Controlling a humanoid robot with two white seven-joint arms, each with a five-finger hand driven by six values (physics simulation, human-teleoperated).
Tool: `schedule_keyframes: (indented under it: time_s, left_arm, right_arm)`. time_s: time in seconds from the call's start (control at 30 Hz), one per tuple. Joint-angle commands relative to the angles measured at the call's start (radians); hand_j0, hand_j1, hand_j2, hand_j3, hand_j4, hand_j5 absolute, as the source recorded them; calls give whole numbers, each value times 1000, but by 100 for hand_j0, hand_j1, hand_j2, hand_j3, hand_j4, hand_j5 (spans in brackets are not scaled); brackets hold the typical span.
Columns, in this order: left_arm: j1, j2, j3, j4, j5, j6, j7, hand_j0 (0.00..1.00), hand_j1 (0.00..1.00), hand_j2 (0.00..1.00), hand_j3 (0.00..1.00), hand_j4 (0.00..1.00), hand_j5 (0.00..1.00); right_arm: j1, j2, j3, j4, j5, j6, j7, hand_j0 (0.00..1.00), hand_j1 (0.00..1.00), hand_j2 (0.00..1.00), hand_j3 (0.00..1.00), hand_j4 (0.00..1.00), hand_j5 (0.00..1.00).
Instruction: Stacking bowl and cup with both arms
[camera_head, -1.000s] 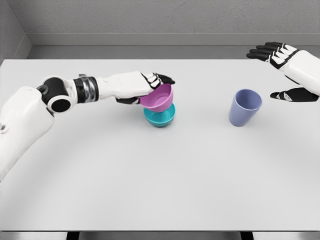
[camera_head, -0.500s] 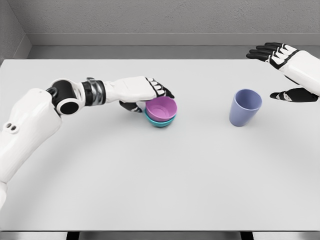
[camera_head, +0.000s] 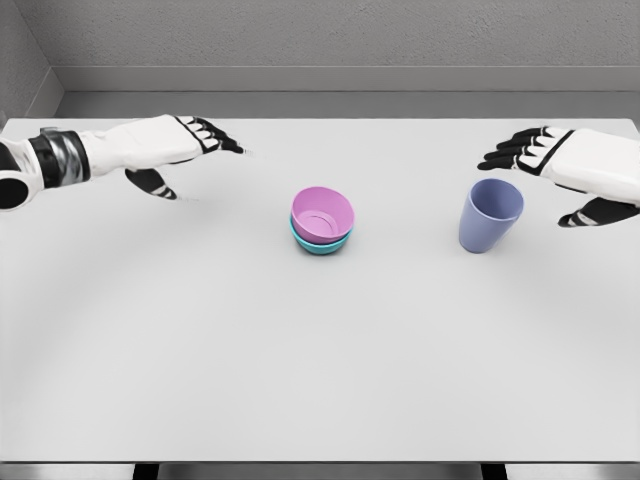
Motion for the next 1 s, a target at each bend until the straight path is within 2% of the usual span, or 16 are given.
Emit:
schedule_keyframes:
  time_s: [0.0,0.07,0.17,0.27,0.3,0.6,0.7,0.87,0.97]
  left_arm:
    - [0,63,17,-1,17,2,1,100,100,100,100,100,100]
    - [8,79,46,4,19,2,1,100,100,100,100,100,100]
    - [15,89,49,7,17,2,1,100,100,100,100,100,100]
    - [17,88,48,7,17,2,1,100,100,100,100,100,100]
    - [18,88,46,7,17,2,1,100,100,100,100,100,100]
    - [25,89,45,8,16,2,-2,100,100,100,100,100,100]
    - [25,88,45,8,16,2,-2,100,100,100,100,100,100]
    - [25,88,45,8,17,2,-4,100,100,100,100,100,100]
    - [25,89,45,8,17,2,-4,100,100,100,100,100,100]
  right_arm:
    - [-3,16,2,4,-11,25,71,100,100,100,100,100,100]
    - [-18,21,14,4,-11,85,71,100,100,100,100,100,100]
    - [-28,44,16,4,-11,179,71,100,100,100,100,100,100]
    - [-97,89,90,10,-9,223,71,100,100,100,100,100,100]
    - [-101,105,97,28,-8,228,71,100,100,100,100,100,100]
    - [-106,110,125,56,-8,277,71,100,100,100,100,100,100]
    - [-140,138,174,97,-5,279,71,100,100,100,100,100,100]
    - [-144,144,179,105,-2,279,71,100,100,100,100,100,100]
    - [-152,147,195,143,0,277,71,100,100,100,100,100,100]
